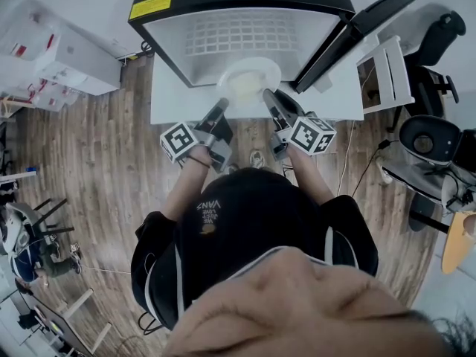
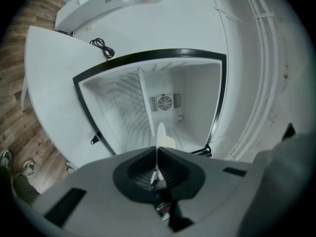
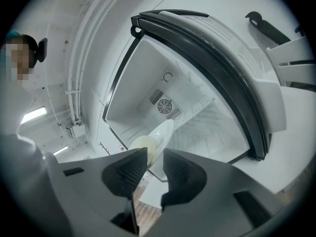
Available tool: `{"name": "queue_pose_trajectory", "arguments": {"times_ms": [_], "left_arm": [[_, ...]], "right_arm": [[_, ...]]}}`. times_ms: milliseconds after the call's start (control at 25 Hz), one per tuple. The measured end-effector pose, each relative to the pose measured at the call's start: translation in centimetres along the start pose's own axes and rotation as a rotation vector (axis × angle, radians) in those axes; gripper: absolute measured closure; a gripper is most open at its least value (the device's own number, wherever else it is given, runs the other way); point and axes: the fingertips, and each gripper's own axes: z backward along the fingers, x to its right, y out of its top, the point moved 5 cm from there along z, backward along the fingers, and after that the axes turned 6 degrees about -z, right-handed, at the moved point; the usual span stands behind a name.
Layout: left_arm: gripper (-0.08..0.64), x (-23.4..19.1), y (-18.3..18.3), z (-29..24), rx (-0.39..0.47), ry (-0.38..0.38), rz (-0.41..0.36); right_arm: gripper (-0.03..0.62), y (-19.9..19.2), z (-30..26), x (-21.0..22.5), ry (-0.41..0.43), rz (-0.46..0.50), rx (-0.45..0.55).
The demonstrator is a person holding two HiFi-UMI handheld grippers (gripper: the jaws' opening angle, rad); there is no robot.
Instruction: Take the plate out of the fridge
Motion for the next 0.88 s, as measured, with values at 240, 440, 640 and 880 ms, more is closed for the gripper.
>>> {"name": "queue_pose_trajectory", "arguments": {"times_ms": [240,440,640,880], "left_arm": [[0.534,-0.3,0.0,2.0,-0.035,-0.017,0.004],[0.534,-0.1,-0.1,2.4,-0.057,-0.033,0.012],[0.534,-0.2,-0.3,2.8,-0.076,-0.032,0.01],[0.534,-0.1,-0.6,3.2,-0.088,-0.035,0.012]], "right_arm": [[0.485,-2.0,0.8,-1.5,-0.027,0.01,0.022],[0.485,-2.5,1.3,-1.8,-0.046,0.007,0.039],[0.483,-3.0,1.9,-2.2,-0.059,0.006,0.05],[0.483,-3.4,2.4,-2.4,-0.067,0.011,0.054]]}}
